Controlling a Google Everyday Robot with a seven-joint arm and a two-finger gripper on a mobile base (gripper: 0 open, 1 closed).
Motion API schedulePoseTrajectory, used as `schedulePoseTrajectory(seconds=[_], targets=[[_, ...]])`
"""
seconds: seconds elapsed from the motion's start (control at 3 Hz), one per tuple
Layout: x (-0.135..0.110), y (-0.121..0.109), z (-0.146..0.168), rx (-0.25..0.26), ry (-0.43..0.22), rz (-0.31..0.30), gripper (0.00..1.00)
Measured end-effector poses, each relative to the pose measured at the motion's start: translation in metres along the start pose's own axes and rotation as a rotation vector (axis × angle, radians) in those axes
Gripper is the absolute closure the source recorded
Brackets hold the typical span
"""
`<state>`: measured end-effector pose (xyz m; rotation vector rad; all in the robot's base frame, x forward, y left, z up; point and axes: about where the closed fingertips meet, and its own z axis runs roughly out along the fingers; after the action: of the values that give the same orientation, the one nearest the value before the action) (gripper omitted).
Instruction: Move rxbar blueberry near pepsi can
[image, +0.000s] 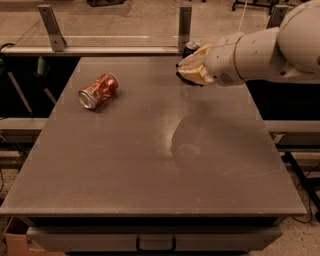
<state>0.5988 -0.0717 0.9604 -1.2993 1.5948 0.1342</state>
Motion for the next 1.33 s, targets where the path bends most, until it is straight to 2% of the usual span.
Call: schedulePoseTrajectory(seconds=[0.33, 0.67, 1.33], targets=[[0.0, 0.0, 0.0, 0.0, 0.0, -0.001, 1.0], [0.009, -0.019, 0.006, 0.002, -0.034, -0.045, 1.0], [0.054, -0.087, 0.024, -0.026, -0.136, -0.194, 1.0]])
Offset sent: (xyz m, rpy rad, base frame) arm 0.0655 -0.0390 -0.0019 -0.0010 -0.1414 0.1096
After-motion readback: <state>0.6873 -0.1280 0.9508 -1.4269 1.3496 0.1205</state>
